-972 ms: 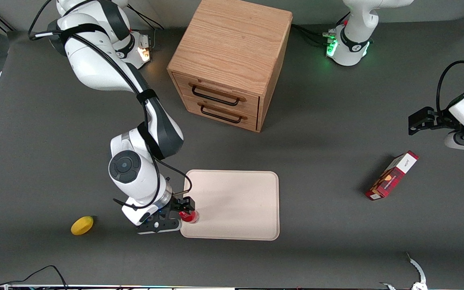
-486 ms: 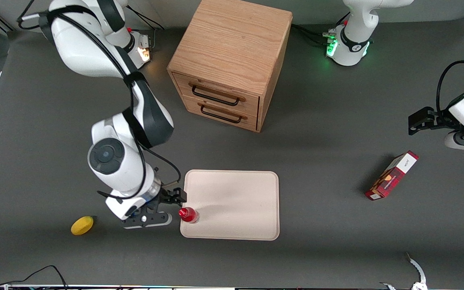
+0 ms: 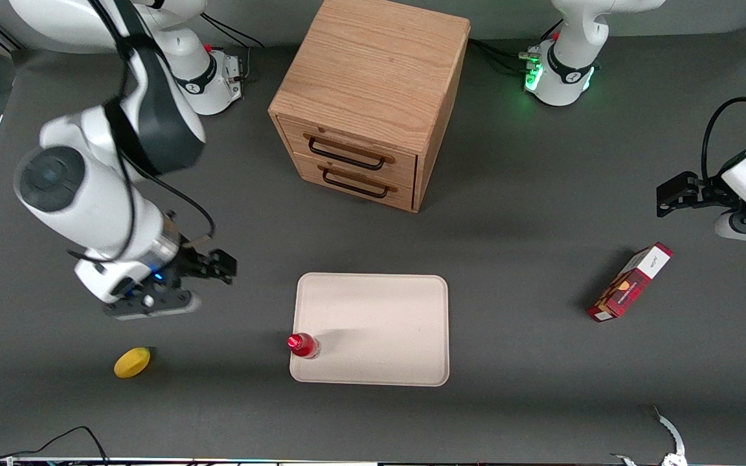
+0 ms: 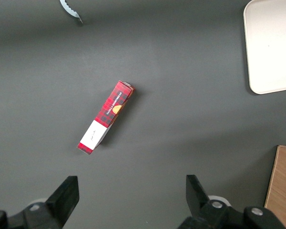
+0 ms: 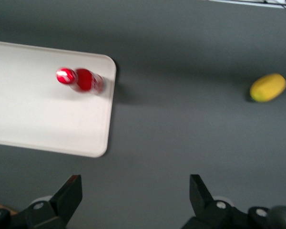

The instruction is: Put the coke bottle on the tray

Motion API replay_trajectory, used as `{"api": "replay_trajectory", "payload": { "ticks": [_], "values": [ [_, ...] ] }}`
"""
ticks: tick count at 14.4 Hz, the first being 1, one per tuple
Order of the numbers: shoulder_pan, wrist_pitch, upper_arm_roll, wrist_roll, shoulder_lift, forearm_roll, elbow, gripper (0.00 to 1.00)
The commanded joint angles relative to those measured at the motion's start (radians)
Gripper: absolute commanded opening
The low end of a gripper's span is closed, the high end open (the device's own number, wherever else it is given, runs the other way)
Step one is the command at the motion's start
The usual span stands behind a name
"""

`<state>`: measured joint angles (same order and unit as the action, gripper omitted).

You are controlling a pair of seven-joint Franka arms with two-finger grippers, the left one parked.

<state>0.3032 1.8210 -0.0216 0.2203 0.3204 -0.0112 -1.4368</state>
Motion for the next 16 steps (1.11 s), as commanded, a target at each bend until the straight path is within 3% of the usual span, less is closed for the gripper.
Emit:
{"api": "replay_trajectory", "payload": {
  "ticks": [1,5,16],
  "values": [
    [-0.056,0.000,0.009,-0.030,-0.232,-0.007,-0.259,1.00],
    [-0.142,-0.202,0.011,-0.154,-0.363,-0.009,-0.307,1.00],
    [-0.159,-0.232,-0.003,-0.121,-0.280,-0.003,-0.042,1.00]
  ]
}}
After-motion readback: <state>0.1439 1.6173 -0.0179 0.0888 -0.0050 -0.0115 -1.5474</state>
